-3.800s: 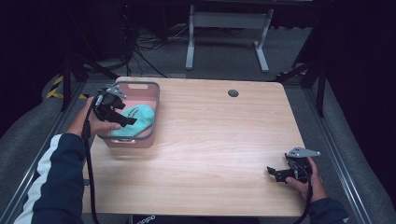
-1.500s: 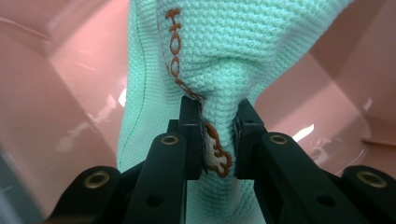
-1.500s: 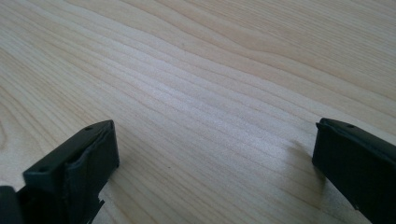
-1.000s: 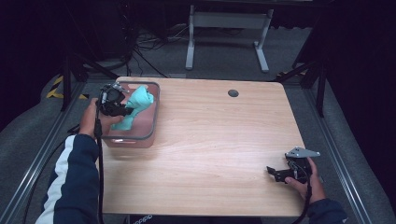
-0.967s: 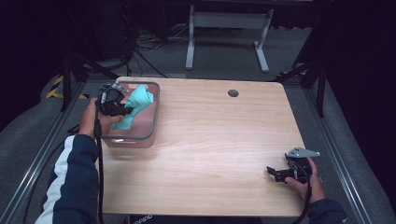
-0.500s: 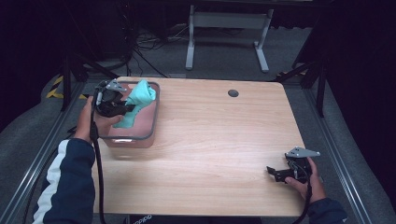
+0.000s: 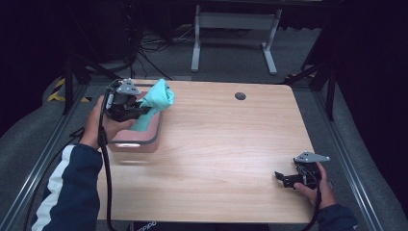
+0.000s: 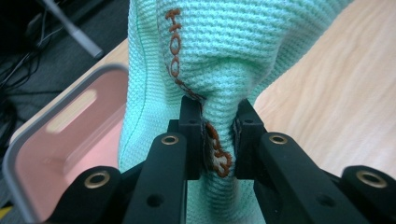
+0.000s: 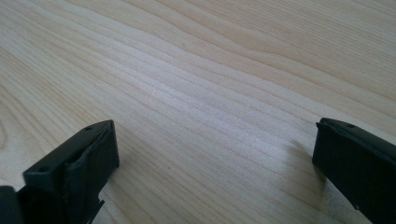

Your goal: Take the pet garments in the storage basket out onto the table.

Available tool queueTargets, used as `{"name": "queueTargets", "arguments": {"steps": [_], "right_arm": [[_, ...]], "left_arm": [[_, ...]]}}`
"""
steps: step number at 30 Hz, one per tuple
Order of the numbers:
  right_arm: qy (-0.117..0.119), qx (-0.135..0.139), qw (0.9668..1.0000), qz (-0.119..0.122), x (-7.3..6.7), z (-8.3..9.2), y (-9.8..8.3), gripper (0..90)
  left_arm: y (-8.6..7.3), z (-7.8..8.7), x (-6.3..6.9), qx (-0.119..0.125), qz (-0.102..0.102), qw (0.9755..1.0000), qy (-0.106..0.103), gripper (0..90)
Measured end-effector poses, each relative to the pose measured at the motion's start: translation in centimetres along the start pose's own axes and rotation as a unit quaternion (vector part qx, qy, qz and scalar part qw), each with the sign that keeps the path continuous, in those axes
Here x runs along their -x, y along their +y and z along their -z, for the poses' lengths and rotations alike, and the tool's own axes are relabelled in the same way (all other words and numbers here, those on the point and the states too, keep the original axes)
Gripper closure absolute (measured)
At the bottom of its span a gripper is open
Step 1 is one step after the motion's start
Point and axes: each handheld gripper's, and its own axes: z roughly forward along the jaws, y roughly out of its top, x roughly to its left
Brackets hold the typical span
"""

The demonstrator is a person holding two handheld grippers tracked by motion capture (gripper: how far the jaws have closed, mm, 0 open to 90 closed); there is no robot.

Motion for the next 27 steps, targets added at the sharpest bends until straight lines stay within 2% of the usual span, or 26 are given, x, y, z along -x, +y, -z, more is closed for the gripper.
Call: {"name": "queueTargets", "arguments": {"steps": [5, 6, 9, 16, 18, 21, 24, 26, 27], "right_arm": [[0.0, 0.0, 1.0, 0.0, 0.0, 0.0, 0.0, 0.7], [0.0, 0.0, 1.0, 0.0, 0.0, 0.0, 0.0, 0.7], [0.0, -0.001, 1.0, 0.001, 0.0, 0.0, 0.0, 0.7], [0.0, 0.0, 1.0, 0.0, 0.0, 0.0, 0.0, 0.7], [0.0, 0.0, 1.0, 0.0, 0.0, 0.0, 0.0, 0.7], [0.0, 0.0, 1.0, 0.0, 0.0, 0.0, 0.0, 0.7], [0.0, 0.0, 1.0, 0.0, 0.0, 0.0, 0.0, 0.7], [0.0, 0.0, 1.0, 0.0, 0.0, 0.0, 0.0, 0.8], [-0.001, 0.0, 1.0, 0.0, 0.0, 0.0, 0.0, 0.8]], "left_arm": [[1.8, -0.5, 2.1, -0.002, -0.037, 0.9991, -0.018, 78.3], [2.3, -1.0, 2.7, -0.002, -0.042, 0.9988, -0.025, 78.2], [2.9, -1.6, 3.4, -0.005, -0.05, 0.9982, -0.032, 78.2], [4.2, -4.2, 6.3, -0.017, -0.084, 0.9937, -0.071, 78.2], [4.6, -5.1, 7.2, -0.029, -0.104, 0.9906, -0.084, 78.3], [5.2, -6.3, 8.6, -0.037, -0.121, 0.9864, -0.105, 78.3], [5.5, -7.5, 9.9, -0.042, -0.134, 0.9824, -0.123, 78.2], [5.6, -8.2, 10.5, -0.053, -0.144, 0.9798, -0.128, 78.2], [5.6, -8.6, 10.7, -0.056, -0.143, 0.979, -0.134, 78.2]]}}
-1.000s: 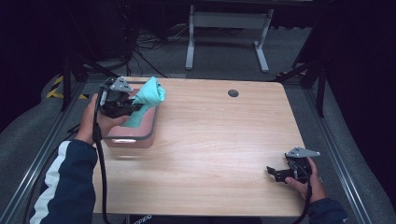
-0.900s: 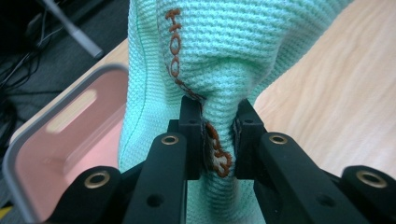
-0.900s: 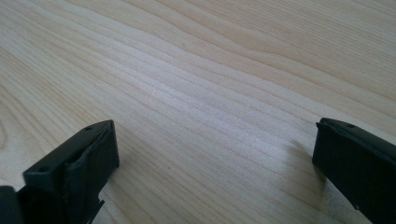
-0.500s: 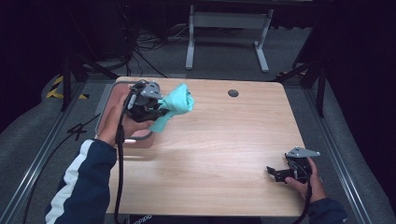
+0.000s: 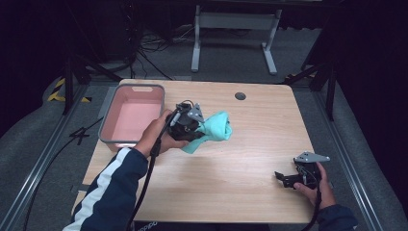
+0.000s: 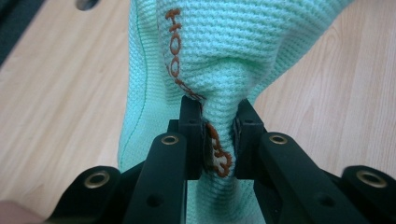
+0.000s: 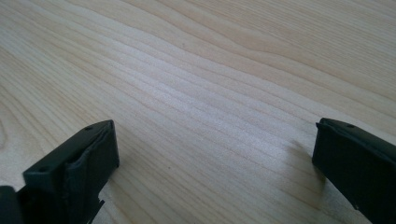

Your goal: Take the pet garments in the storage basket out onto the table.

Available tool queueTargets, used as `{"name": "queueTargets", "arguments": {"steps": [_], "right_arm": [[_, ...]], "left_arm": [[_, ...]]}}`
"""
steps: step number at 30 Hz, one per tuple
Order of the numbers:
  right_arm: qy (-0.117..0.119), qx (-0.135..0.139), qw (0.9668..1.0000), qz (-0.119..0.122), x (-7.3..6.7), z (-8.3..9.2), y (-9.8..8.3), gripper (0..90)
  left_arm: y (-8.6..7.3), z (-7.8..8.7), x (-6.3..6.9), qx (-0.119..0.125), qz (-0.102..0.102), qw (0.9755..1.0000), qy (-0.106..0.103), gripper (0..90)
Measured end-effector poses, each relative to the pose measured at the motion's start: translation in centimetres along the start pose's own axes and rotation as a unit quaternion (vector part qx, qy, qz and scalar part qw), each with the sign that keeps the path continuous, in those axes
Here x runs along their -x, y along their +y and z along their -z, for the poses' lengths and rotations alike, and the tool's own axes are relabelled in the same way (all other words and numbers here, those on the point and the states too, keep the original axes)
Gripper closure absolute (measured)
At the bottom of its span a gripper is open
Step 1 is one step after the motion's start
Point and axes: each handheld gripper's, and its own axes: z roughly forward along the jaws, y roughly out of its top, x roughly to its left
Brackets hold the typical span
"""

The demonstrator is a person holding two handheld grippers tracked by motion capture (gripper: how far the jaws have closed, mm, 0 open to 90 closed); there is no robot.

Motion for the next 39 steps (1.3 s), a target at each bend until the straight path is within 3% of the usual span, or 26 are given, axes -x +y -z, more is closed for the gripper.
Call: {"name": "queueTargets", "arguments": {"steps": [8, 14, 23, 26, 28, 32, 39], "right_arm": [[0.0, 0.0, 1.0, 0.0, 0.0, 0.0, 0.0, 0.8], [0.0, 0.0, 1.0, 0.0, 0.0, 0.0, 0.0, 0.7], [0.0, 0.0, 1.0, 0.0, 0.0, 0.0, 0.0, 0.8], [0.0, 0.0, 1.0, -0.001, 0.0, 0.0, 0.0, 0.7], [0.0, 0.0, 1.0, -0.001, 0.0, 0.0, 0.0, 0.8], [0.0, 0.0, 1.0, -0.001, 0.0, 0.0, 0.0, 0.8], [0.0, 0.0, 1.0, -0.001, 0.0, 0.0, 0.0, 0.7]], "left_arm": [[0.0, -4.0, 0.9, -0.032, 0.0, 0.9989, -0.034, 78.1], [0.0, -6.4, 1.9, -0.055, -0.012, 0.9974, -0.046, 77.9], [-0.6, -9.4, 3.2, -0.087, -0.022, 0.9935, -0.071, 76.7], [-0.8, -10.3, 3.7, -0.096, -0.025, 0.992, -0.077, 70.7], [-1.0, -10.9, 4.0, -0.101, -0.026, 0.9912, -0.082, 60.4], [-1.1, -11.0, 4.2, -0.091, -0.013, 0.9923, -0.083, 43.0], [-1.6, -9.6, 4.2, -0.058, -0.008, 0.9954, -0.075, 29.4]]}}
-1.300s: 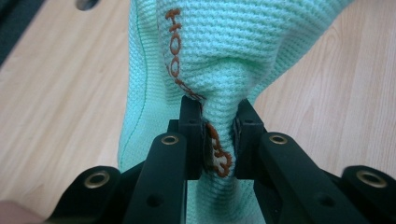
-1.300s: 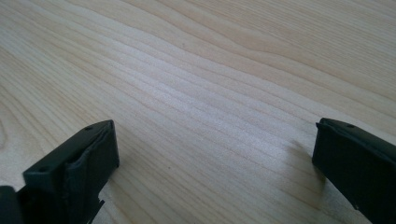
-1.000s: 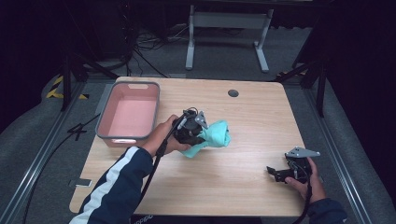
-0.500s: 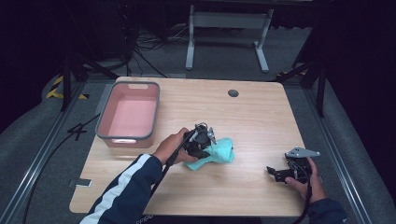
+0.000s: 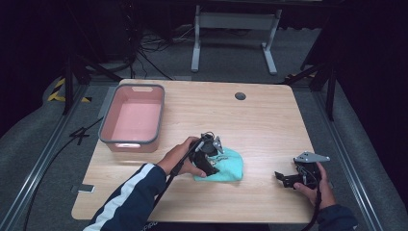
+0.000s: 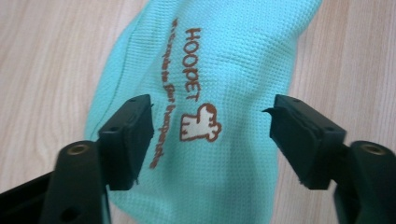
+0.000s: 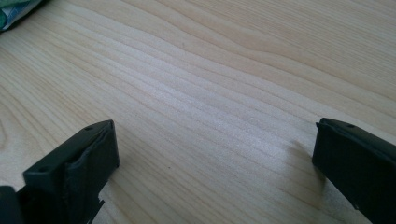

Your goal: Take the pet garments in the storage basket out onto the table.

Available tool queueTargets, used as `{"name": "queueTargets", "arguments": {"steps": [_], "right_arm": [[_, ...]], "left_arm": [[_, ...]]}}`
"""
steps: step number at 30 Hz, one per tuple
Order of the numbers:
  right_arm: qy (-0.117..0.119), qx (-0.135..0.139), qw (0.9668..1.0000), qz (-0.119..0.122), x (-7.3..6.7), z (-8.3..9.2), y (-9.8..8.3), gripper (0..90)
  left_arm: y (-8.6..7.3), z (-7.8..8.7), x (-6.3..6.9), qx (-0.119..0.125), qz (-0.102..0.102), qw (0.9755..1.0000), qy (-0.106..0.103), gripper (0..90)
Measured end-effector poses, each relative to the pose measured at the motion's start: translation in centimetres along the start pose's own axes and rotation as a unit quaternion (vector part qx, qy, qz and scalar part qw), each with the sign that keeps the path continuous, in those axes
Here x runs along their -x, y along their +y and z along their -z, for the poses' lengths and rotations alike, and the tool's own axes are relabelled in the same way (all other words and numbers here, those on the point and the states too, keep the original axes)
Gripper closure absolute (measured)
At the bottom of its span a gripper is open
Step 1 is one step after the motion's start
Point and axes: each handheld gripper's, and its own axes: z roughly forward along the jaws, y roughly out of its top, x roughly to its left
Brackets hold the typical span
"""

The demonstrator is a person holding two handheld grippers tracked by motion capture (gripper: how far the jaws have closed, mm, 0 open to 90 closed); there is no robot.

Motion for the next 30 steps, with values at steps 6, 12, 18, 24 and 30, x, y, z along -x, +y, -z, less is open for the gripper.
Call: {"name": "queueTargets", "arguments": {"steps": [6, 12, 18, 24, 30], "right_arm": [[0.0, 0.0, 1.0, 0.0, 0.0, 0.0, 0.0, 0.8], [0.0, 0.0, 1.0, 0.0, 0.0, 0.0, 0.0, 0.7], [0.0, 0.0, 1.0, 0.0, 0.0, 0.0, 0.0, 0.7], [0.0, 0.0, 1.0, 0.0, 0.0, 0.0, 0.0, 0.7], [0.0, 0.0, 1.0, 0.0, 0.0, 0.0, 0.0, 0.7]], "left_arm": [[-1.0, 1.6, -0.1, 0.015, -0.008, 0.9997, 0.016, 24.7], [-1.6, 2.8, -0.1, 0.022, -0.01, 0.999, 0.036, 25.2], [-2.6, 4.4, 0.1, 0.024, -0.011, 0.9977, 0.062, 25.2], [-3.9, 5.9, 0.4, 0.026, -0.008, 0.9969, 0.074, 24.4], [-5.5, 6.8, 0.8, 0.024, -0.008, 0.9959, 0.086, 23.7]]}}
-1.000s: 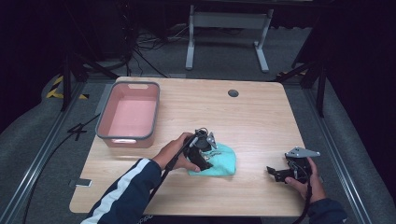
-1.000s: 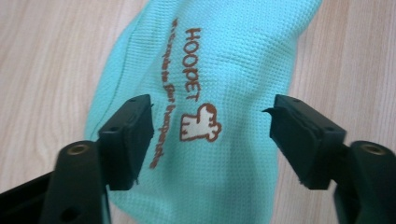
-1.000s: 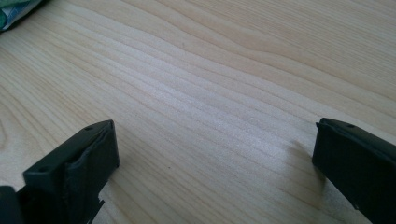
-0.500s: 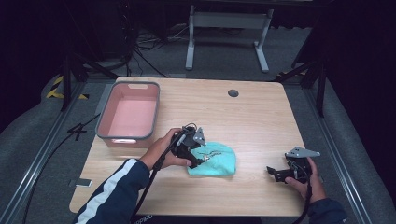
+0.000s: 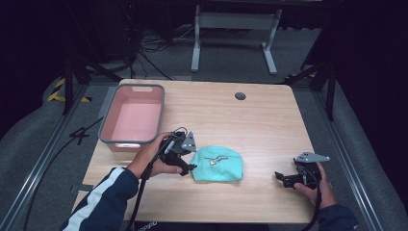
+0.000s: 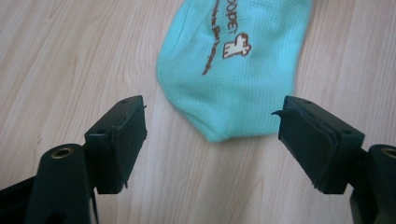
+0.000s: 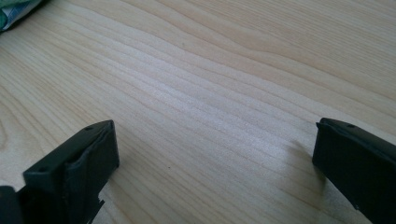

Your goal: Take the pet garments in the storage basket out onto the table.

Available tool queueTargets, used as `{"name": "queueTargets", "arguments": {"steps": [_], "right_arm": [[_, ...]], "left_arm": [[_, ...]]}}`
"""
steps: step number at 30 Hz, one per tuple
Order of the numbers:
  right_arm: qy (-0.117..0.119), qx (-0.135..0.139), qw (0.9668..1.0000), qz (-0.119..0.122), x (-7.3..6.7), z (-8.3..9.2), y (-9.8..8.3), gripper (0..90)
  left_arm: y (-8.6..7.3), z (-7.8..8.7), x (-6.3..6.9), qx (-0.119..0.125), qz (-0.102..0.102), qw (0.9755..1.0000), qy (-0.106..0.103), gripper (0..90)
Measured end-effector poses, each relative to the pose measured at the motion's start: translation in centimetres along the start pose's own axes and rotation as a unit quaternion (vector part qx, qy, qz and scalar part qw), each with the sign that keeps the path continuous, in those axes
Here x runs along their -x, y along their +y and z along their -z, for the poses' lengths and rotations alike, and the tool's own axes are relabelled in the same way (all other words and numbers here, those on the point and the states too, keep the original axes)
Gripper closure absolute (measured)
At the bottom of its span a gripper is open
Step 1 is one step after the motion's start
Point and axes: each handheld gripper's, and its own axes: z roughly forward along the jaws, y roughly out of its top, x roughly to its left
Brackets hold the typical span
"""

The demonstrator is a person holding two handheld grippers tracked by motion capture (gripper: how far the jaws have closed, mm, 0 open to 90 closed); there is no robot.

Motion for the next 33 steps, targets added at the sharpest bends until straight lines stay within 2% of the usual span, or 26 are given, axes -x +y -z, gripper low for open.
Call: {"name": "queueTargets", "arguments": {"steps": [9, 16, 18, 19, 20, 22, 23, 24, 27, 33], "right_arm": [[0.0, 0.0, 1.0, 0.0, 0.0, 0.0, 0.0, 0.7], [0.0, 0.0, 1.0, 0.0, 0.0, 0.0, 0.0, 0.7], [0.0, 0.0, 1.0, 0.0, 0.0, 0.0, 0.0, 0.7], [0.0, 0.0, 1.0, 0.0, 0.0, 0.0, 0.0, 0.7], [0.0, 0.0, 1.0, 0.0, 0.0, 0.0, 0.0, 0.7], [0.0, 0.0, 1.0, 0.0, 0.0, 0.0, 0.0, 0.7], [0.0, 0.0, 1.0, 0.0, 0.0, 0.0, 0.0, 0.7], [0.0, 0.0, 1.0, 0.0, 0.0, 0.0, 0.0, 0.7], [0.0, 0.0, 1.0, 0.0, 0.0, 0.0, 0.0, 0.7], [-0.001, 0.0, 1.0, -0.001, 0.0, 0.0, 0.0, 0.7]], "left_arm": [[-2.5, 1.3, 0.6, -0.008, -0.007, 0.9997, 0.023, 24.2], [-4.6, 2.1, 0.8, -0.009, -0.004, 0.9991, 0.04, 24.4], [-5.3, 2.3, 0.9, -0.009, 0.001, 0.9991, 0.041, 23.5], [-6.2, 2.4, 1.0, -0.013, 0.0, 0.9987, 0.049, 23.3], [-6.2, 2.4, 1.0, -0.013, 0.0, 0.9987, 0.049, 23.2], [-7.1, 2.5, 1.1, -0.011, 0.013, 0.9988, 0.047, 22.9], [-7.9, 2.6, 1.1, -0.013, 0.014, 0.9986, 0.049, 22.8], [-7.9, 2.6, 1.1, -0.013, 0.014, 0.9986, 0.049, 22.4], [-9.6, 2.7, 1.3, -0.015, 0.02, 0.9981, 0.056, 22.2], [-11.6, 3.3, 1.2, -0.007, 0.033, 0.9972, 0.067, 21.7]]}}
